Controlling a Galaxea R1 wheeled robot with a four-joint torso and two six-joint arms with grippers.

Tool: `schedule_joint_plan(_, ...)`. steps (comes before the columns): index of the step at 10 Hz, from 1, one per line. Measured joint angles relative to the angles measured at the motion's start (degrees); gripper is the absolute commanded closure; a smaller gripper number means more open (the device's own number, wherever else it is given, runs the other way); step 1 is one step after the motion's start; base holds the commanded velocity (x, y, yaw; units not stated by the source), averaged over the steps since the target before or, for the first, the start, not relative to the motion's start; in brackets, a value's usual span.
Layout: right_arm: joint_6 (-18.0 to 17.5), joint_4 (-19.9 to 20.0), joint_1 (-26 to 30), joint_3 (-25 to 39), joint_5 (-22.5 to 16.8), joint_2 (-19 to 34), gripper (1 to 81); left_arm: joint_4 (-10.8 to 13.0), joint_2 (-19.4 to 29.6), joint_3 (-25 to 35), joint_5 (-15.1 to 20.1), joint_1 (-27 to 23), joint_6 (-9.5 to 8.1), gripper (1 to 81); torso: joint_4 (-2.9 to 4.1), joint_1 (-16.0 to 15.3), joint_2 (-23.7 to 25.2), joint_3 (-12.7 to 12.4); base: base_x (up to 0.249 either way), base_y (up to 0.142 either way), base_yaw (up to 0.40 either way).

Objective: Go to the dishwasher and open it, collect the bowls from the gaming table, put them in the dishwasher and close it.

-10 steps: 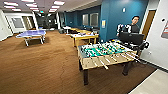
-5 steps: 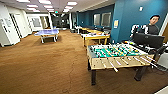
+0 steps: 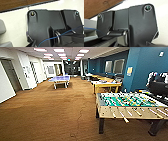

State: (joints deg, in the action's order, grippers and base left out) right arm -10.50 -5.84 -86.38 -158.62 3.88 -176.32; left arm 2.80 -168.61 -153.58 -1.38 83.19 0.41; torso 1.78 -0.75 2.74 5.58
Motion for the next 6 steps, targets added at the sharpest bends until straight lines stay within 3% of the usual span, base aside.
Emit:
schedule_joint_plan(4,0.0,-0.17,0.05,0.11,0.2,-0.02,1.0,0.02,-0.11,-0.21,0.2,0.16,0.0,1.0,0.0,0.0,0.0,0.0,0.0,0.0,0.253)
schedule_joint_plan(6,0.0,-0.2,0.05,0.09,0.2,0.13,1.0,0.02,-0.13,-0.17,0.3,0.49,0.0,1.0,0.0,0.0,0.0,0.0,0.0,0.0,0.054)
